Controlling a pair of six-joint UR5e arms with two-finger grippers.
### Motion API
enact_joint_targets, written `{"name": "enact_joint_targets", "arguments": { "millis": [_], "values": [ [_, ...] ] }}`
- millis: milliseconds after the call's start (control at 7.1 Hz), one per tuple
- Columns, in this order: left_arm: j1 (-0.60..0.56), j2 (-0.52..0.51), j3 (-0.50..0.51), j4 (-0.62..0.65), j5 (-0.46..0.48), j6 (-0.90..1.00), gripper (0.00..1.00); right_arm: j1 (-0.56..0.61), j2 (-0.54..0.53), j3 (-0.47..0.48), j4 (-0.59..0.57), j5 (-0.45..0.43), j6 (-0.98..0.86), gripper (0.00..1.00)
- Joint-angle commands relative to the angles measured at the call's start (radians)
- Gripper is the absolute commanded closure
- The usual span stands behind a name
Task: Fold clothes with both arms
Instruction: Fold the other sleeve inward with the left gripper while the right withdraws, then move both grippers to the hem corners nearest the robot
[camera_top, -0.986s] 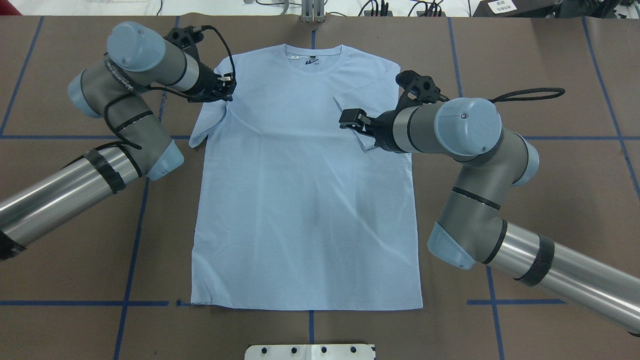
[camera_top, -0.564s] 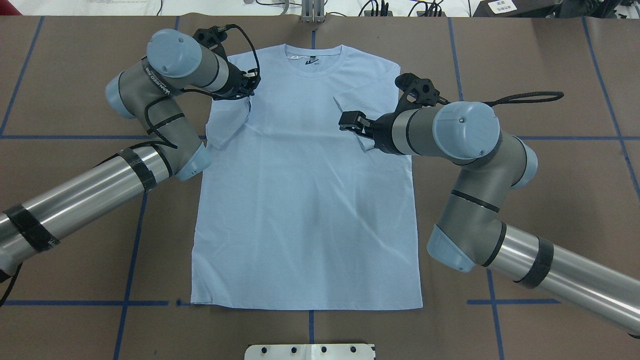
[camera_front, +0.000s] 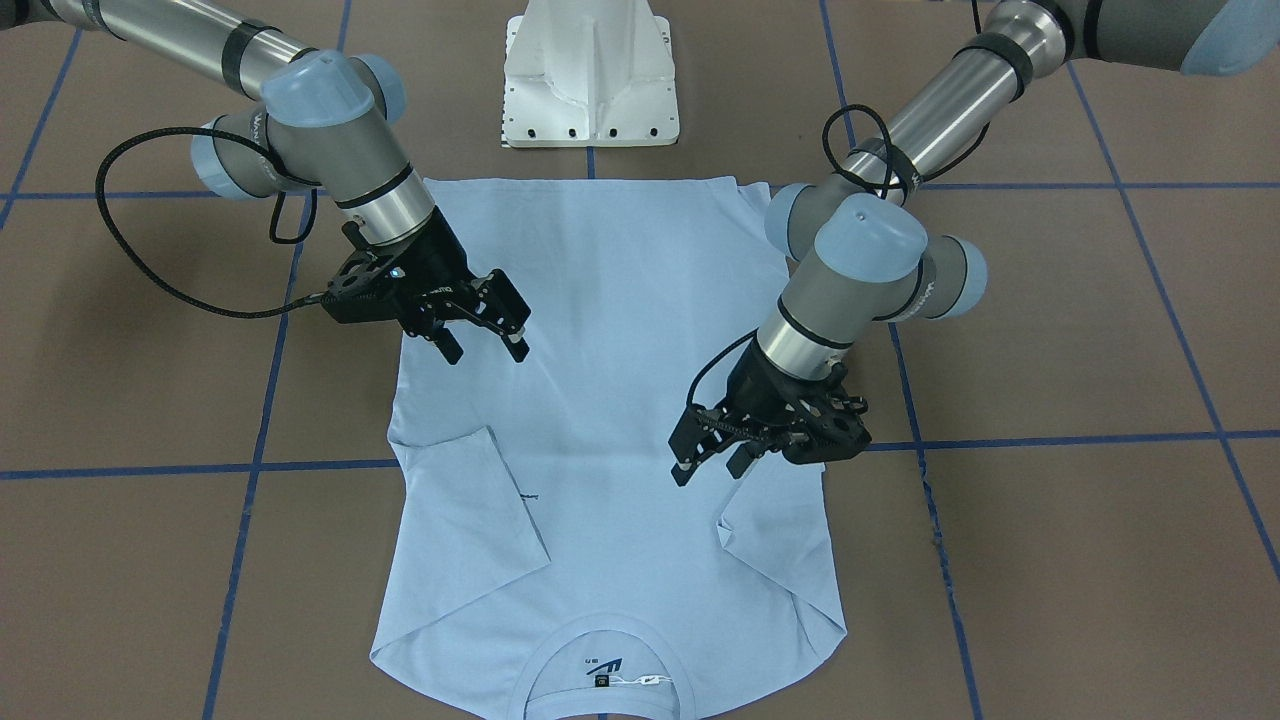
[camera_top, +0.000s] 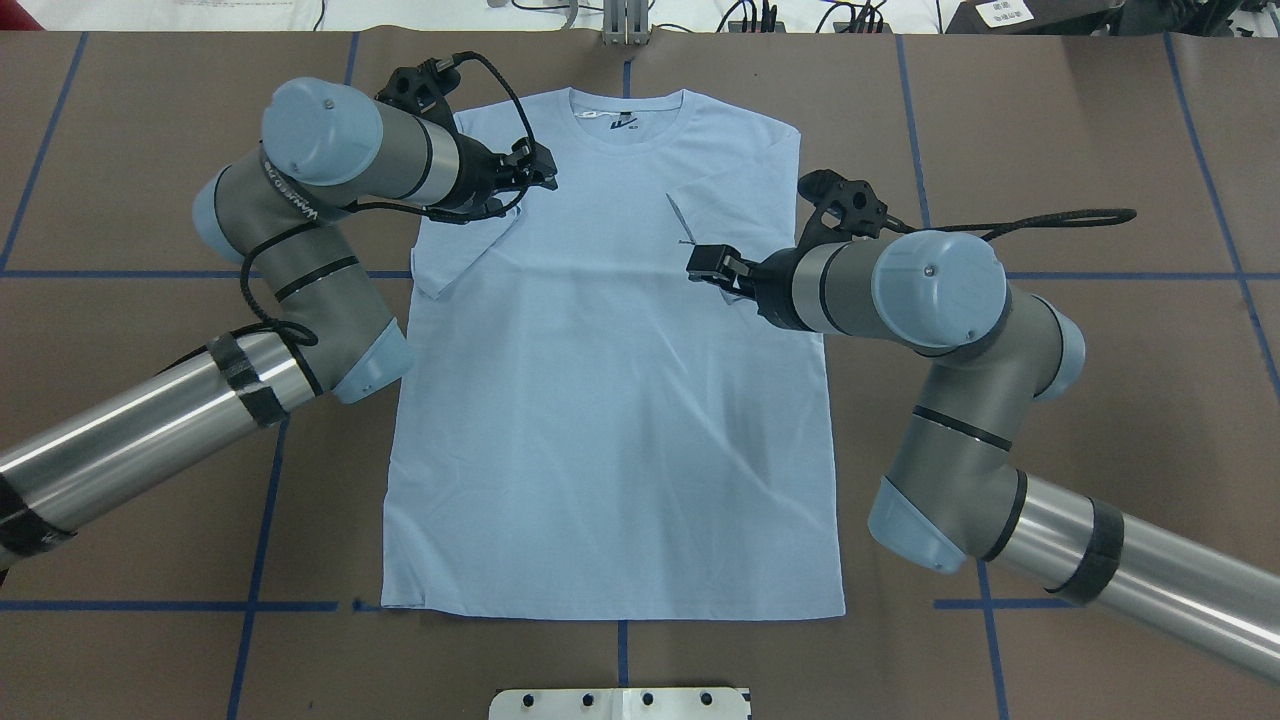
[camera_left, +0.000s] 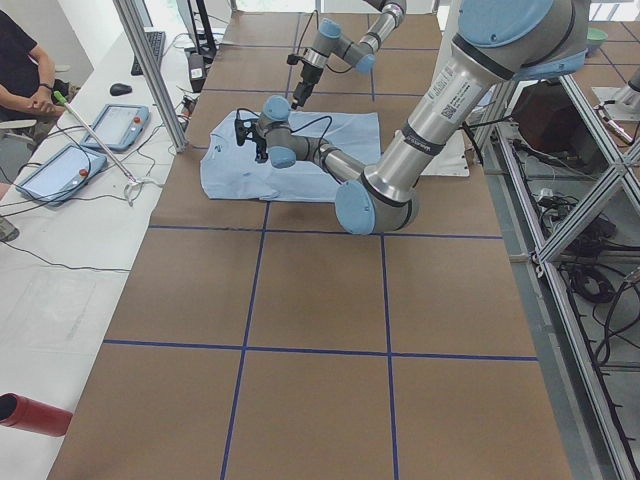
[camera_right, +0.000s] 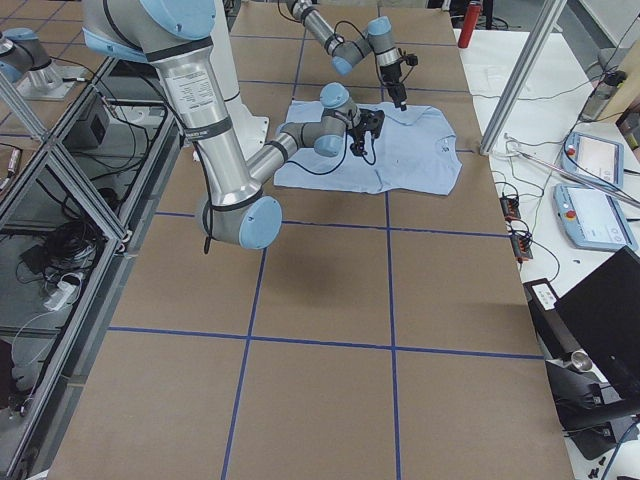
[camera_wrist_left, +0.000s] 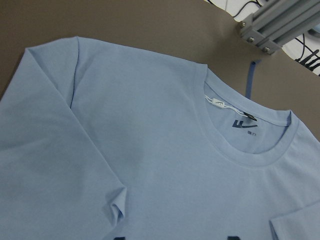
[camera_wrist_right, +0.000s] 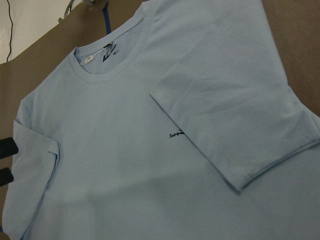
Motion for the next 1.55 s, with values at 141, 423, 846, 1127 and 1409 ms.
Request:
{"name": "enact_joint_targets", "arguments": {
  "millis": [141, 423, 846, 1127, 1409],
  "values": [
    [0.037, 0.185, -0.321, 0.036, -0.069, -0.007, 0.17, -0.197, -0.149, 0.275, -0.386, -0.156, 0.013, 0.03],
    [0.06, 0.19, -0.319, 0.048, -0.061, -0.005, 0.16, -0.352, -0.17, 0.388, -0.607, -0.241, 0.226, 0.02],
    [0.06, 0.191, -0.311, 0.048, -0.061, -0.004, 0.16, -0.478, -0.184, 0.373, -0.615, -0.331, 0.461, 0.25],
    [0.064, 0.191, -0.311, 0.05, -0.058, -0.004, 0.14, -0.478, -0.202, 0.333, -0.607, -0.315, 0.464, 0.36],
    [0.064, 0.19, -0.313, 0.05, -0.058, -0.005, 0.14, -0.477, -0.219, 0.342, -0.607, -0.289, 0.466, 0.47]
  ]
}}
